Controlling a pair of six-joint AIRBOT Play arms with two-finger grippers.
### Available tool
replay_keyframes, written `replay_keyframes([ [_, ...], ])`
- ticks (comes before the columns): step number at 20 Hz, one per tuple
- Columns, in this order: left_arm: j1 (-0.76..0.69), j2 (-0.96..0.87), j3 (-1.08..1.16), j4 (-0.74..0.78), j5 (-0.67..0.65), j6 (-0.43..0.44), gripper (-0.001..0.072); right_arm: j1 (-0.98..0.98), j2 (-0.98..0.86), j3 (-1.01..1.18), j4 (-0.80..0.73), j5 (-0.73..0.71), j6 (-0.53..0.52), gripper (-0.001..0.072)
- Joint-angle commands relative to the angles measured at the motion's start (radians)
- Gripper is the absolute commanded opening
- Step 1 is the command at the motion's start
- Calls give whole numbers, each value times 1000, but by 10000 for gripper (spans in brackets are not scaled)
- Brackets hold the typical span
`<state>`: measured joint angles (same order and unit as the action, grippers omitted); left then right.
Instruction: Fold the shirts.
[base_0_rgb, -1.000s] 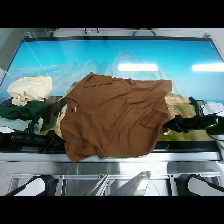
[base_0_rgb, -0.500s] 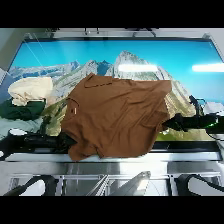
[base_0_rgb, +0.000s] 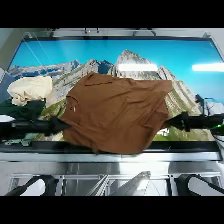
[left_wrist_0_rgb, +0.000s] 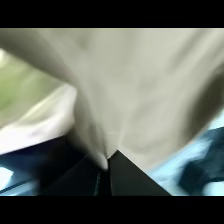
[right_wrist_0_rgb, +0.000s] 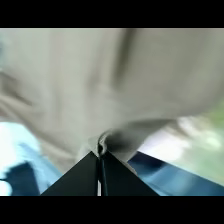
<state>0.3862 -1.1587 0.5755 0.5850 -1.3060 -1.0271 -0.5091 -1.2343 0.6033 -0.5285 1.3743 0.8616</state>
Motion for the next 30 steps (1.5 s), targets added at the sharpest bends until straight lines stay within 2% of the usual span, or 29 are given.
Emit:
replay_keyframes([
  [1,159,123,116,-354,-258,77,21,-70,142,5,356,169,-79,23],
  [3,218,234,193,-533,-360,77,21,-88,287,42,613,201,-93,22],
  [5,263,332,282,-704,-381,77,22,-100,422,133,817,147,-140,22],
  [8,330,431,415,-992,-383,77,22,-100,578,337,916,-68,-203,23],
  [10,390,462,513,-1142,-390,60,22,-100,644,494,910,-229,-261,22],
  [12,442,466,592,-1210,-386,7,22,-100,669,635,863,-346,-279,23],
  [14,470,449,667,-1267,-378,-37,22,-100,670,760,732,-412,-277,23],
  [16,481,405,751,-1320,-377,-41,22,-100,668,835,515,-459,-185,23],
  [18,473,338,833,-1225,-378,-64,22,-100,650,833,321,-449,-9,22],
  [20,401,281,882,-1036,-377,-74,22,-98,599,788,198,-349,126,21],
  [22,274,216,882,-850,-376,-73,22,-80,533,674,182,-274,147,20],
  [24,136,151,823,-653,-330,-30,22,-19,480,530,136,-307,121,20],
  [27,-15,39,687,-408,-141,32,22,129,373,362,-10,-512,114,20],
  [30,-76,-141,631,-338,-31,111,22,235,171,338,-79,-674,100,20],
])
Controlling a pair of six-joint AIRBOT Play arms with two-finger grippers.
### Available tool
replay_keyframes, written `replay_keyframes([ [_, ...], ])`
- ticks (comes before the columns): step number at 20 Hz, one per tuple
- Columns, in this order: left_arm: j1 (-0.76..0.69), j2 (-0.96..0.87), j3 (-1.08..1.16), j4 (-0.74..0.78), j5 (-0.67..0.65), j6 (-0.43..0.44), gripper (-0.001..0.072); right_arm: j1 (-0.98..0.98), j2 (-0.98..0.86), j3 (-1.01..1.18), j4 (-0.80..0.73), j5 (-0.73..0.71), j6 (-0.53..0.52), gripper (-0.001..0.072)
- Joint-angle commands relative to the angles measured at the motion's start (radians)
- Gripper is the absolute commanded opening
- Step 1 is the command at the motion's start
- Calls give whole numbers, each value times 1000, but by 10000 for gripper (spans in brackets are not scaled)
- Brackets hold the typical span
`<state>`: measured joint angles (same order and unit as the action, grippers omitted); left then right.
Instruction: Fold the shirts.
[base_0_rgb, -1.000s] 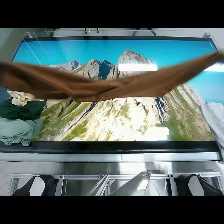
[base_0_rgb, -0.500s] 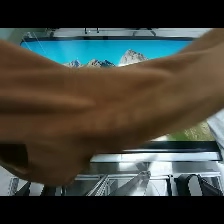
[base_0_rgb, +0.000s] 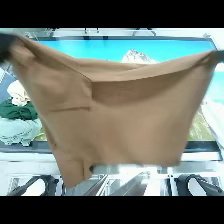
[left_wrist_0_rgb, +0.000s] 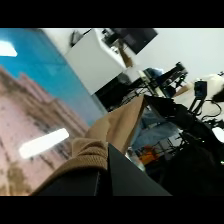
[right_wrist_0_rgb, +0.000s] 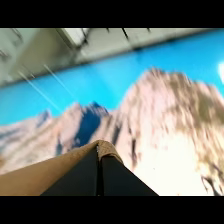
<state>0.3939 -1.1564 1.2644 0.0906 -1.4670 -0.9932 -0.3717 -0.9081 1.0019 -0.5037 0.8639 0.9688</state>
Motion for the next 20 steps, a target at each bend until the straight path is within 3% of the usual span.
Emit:
replay_keyframes([
  [1,-94,-215,-50,157,155,104,22,119,-227,-58,-102,-212,-19,20],
  [3,-96,-383,19,181,174,113,22,145,-380,-24,-102,-272,-31,20],
  [8,-89,-713,264,180,169,82,20,141,-678,168,-79,-221,-65,21],
  [14,-96,-934,513,183,104,6,19,141,-834,282,29,-149,-158,20],
  [20,-98,-991,695,643,-130,-193,18,107,-850,277,-31,51,-154,21],
])
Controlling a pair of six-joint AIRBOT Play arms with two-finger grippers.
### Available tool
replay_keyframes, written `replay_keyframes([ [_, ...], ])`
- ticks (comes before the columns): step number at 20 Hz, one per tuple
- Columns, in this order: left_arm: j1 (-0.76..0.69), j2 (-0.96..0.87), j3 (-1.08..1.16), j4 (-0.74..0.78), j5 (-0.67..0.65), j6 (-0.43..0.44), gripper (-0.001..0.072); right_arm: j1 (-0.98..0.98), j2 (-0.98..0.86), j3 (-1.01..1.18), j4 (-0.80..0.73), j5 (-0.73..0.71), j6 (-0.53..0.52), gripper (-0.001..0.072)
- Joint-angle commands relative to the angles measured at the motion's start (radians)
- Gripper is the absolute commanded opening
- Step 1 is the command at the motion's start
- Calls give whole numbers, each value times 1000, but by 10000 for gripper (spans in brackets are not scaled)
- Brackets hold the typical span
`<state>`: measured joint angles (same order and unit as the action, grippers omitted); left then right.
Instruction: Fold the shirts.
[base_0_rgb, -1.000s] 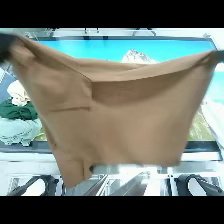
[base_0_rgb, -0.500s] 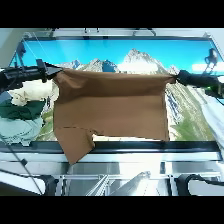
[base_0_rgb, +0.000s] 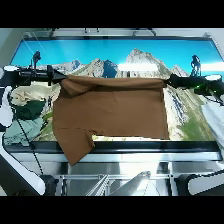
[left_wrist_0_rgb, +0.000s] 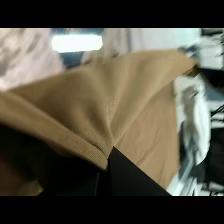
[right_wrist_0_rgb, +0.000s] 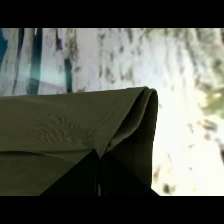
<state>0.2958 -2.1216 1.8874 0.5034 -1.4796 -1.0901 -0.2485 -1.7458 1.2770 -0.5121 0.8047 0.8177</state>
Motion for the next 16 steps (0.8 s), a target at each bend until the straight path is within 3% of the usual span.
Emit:
replay_keyframes([
  [1,0,-26,71,265,-136,-117,18,-24,-14,-2,-46,130,10,20],
  [5,-12,-26,27,293,-147,-120,18,-25,-47,-13,-161,140,98,21],
  [8,-18,-26,27,317,-158,-122,20,-24,-94,-13,-158,172,100,24],
  [9,-17,-26,27,316,-172,-124,41,-24,-98,-13,-159,177,99,58],
  [10,-17,-26,27,316,-171,-145,292,-27,-96,-13,-159,181,100,158],
  [12,-10,-26,54,315,-188,-209,572,-45,-66,-12,-172,212,109,207],
  [14,7,-26,116,314,-252,-255,575,-81,-6,-12,-267,287,167,269],
  [16,29,-8,159,314,-318,-295,574,-118,64,-29,-409,393,246,262],
])
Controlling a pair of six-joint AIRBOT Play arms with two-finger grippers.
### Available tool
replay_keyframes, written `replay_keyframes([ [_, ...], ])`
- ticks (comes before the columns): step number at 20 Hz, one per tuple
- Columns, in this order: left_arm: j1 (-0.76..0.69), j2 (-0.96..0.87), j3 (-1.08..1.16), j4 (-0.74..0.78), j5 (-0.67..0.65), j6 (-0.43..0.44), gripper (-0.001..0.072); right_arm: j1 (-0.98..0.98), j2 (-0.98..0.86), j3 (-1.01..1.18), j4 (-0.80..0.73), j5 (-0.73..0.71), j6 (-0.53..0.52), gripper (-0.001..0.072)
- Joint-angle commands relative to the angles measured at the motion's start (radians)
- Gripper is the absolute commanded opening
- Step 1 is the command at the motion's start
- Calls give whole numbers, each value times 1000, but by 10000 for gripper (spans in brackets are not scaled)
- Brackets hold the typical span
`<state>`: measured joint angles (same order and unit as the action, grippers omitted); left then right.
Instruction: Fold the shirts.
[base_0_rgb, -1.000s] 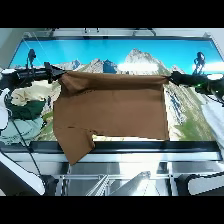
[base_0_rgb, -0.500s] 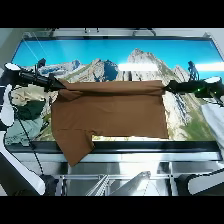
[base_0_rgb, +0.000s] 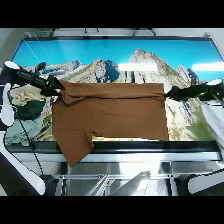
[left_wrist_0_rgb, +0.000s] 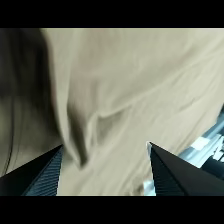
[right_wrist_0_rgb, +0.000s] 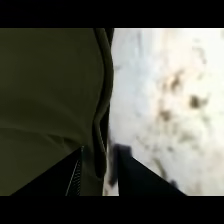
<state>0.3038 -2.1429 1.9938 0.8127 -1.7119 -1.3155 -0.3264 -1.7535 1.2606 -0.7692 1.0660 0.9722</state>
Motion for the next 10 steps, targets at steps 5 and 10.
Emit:
replay_keyframes([
  [5,64,281,-333,8,-27,15,571,-89,329,-369,-211,148,148,340],
  [10,153,531,-834,8,64,107,429,-79,370,-616,-203,60,146,539],
])
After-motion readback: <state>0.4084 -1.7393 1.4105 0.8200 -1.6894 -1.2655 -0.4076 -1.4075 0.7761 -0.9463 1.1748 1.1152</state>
